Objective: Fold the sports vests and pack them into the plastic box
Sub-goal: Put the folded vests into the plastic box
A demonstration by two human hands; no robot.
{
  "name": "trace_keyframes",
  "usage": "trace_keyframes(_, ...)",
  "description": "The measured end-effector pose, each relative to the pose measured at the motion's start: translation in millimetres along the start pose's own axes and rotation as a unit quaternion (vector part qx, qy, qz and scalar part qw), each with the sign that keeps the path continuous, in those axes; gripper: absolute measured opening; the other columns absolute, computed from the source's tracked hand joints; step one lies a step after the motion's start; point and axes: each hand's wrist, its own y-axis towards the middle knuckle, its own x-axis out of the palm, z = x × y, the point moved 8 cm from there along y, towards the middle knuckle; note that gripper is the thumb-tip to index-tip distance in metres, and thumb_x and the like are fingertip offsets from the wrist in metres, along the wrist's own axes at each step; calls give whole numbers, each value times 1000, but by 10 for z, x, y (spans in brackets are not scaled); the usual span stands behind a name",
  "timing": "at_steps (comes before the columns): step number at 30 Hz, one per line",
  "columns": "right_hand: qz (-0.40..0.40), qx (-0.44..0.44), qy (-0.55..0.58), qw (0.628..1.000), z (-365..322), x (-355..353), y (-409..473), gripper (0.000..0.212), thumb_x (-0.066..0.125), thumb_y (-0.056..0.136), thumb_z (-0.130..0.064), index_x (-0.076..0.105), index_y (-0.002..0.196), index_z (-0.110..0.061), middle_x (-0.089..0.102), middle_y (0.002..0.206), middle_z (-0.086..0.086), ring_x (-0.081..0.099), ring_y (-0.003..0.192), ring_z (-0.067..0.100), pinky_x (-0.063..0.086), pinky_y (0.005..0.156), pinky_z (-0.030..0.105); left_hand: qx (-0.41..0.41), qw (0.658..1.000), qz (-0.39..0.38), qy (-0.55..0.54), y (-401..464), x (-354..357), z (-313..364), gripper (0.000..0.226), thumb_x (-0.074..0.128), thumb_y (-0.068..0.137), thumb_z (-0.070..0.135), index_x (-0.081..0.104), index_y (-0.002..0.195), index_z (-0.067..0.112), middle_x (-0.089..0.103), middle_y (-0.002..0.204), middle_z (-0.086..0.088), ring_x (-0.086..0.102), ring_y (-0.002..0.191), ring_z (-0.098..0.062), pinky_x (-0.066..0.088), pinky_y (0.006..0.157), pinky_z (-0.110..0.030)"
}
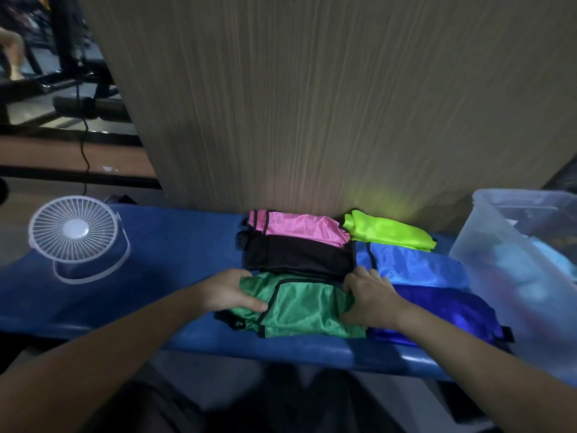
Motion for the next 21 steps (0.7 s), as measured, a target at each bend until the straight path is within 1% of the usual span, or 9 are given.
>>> trace_keyframes(2,-18,-1,26,1000,2,21,-23,53,76,72,-44,46,110,-24,52,112,-2,51,109,22,34,89,36,-4,1000,-1,-16,24,10,-38,37,91,71,19,71,103,19,77,96,3,71,101,-23,51,74,-13)
trace_keyframes(3,-29,0,42,999,4,32,-34,55,77,71,-43,45,112,-24,56,112,-2,54,108,21,35,89,35,-3,1000,1,-10,-4,2,-36,47,93,67,26,70,107,20,76,101,5,71,101,-18,51,81,-15)
trace_keyframes(6,-58,4,73,996,-6,60,-62,66,80,70,-45,51,125,-22,60,122,-1,55,116,23,41,96,34,-5,1000,10,15,-18,-42,-133,105,96,39,56,60,131,20,66,126,7,63,113,-12,46,105,-27)
trace_keyframes(9,-47,-11,78,996,-47,60,-63,66,83,67,-46,57,121,-19,54,121,2,51,115,23,45,96,35,8,1000,11,6,-47,-73,-177,91,96,48,52,59,127,23,67,127,6,64,112,-10,47,105,-27)
trace_keyframes(11,-45,-23,118,992,-63,75,-73,55,85,66,-40,60,109,-16,54,115,3,54,107,21,48,89,33,15,1000,6,-11,-69,-64,-157,90,95,52,47,59,129,21,70,122,6,66,111,-12,49,104,-30)
trace_keyframes(14,-41,-9,241,970,-20,51,-124,37,85,68,-24,64,98,-17,68,99,0,66,86,13,55,74,30,20,999,16,-38,-118,-69,-85,59,92,68,26,63,119,19,75,109,5,69,104,-14,52,93,-25)
trace_keyframes(16,-52,15,332,942,8,27,-206,39,85,69,-18,64,102,-16,71,94,2,67,75,13,57,64,33,27,997,14,-67,-159,-88,2,46,88,72,17,66,112,12,77,103,-4,72,100,-21,53,93,-35)
trace_keyframes(18,-61,37,405,912,34,-13,-307,45,84,72,-10,60,110,-12,69,96,7,67,73,18,55,57,36,37,995,3,-95,-198,-132,98,50,87,67,20,65,110,6,76,101,-10,73,95,-25,54,92,-41)
trace_keyframes(21,-52,58,482,873,87,-108,-476,54,80,76,2,53,121,-8,68,92,8,66,67,16,52,54,32,58,994,-13,-97,-248,-193,297,59,86,61,31,65,111,7,76,103,-12,73,98,-28,53,95,-44)
